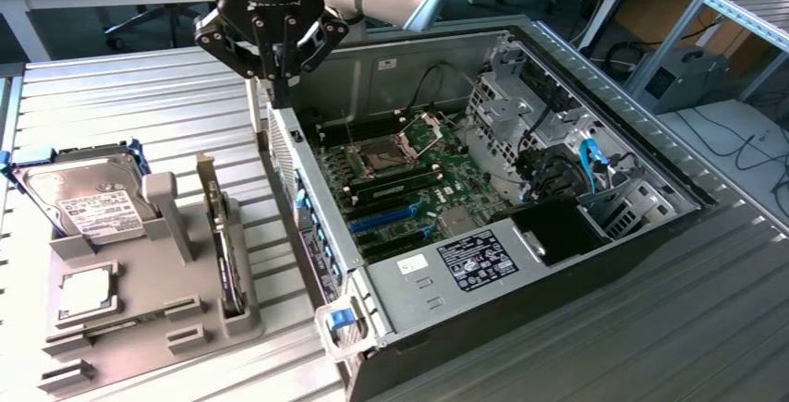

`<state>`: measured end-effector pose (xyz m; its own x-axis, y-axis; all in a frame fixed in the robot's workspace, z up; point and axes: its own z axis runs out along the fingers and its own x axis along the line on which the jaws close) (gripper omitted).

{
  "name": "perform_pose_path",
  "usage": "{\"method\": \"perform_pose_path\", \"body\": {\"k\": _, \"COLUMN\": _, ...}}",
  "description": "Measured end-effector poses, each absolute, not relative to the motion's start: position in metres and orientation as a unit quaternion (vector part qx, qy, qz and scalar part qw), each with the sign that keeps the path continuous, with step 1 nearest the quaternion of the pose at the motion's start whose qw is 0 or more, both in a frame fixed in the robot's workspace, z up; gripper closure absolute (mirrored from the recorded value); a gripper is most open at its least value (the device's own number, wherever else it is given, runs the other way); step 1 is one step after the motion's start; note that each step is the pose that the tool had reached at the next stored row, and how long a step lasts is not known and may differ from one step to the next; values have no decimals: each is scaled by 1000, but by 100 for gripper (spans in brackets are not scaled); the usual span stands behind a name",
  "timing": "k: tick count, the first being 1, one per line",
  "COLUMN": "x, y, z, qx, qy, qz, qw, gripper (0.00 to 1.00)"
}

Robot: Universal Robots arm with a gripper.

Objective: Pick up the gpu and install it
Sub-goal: 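Reach for the gpu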

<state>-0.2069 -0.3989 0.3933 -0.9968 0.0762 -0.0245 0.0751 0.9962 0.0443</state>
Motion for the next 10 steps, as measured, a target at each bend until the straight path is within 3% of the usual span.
{"method": "perform_pose_path", "body": {"k": 10, "x": -215, "y": -399, "z": 393, "qx": 38, "qy": 999, "qz": 22, "qw": 13, "gripper": 89}}
